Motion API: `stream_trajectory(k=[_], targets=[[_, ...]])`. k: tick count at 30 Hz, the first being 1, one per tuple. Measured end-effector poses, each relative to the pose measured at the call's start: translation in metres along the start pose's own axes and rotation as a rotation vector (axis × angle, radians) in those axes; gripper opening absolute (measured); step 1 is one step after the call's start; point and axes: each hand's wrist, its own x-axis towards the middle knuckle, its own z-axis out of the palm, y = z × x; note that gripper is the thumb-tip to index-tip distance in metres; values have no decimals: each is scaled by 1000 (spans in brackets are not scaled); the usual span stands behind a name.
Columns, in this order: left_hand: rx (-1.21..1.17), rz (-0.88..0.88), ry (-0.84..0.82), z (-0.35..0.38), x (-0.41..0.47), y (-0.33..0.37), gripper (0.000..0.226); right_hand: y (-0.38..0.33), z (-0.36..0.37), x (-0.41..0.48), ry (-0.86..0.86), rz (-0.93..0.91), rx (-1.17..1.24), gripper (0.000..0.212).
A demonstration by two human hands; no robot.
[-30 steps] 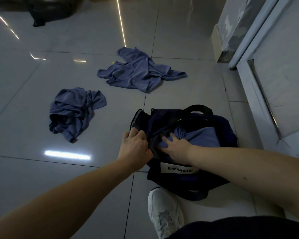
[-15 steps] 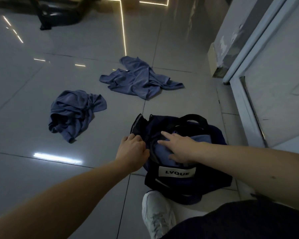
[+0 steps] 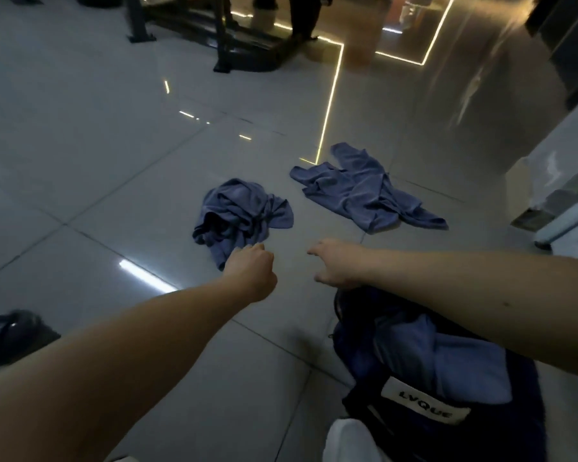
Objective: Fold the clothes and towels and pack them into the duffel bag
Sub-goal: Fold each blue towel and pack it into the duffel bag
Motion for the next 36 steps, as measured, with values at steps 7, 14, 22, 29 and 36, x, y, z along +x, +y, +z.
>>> stream_trajectory(k=[7,14,22,29,36], targets=[[-94,-229,-93,53,47,-108,18,-61,18,141,36,-16,163,59],[-155,-187,-93,125,96,-167,28,-109,70,245,161,-115,279,40],[-101,-218,-108,146,114,-168,20,-124,118,277,246,-85,123,23],[-387,-308,118,99,101,-156,15,-123,95,259,282,-69,249,2],[-726,-234,388,-57,98,-129,7,-120,-14,212,563,-6,805,49]])
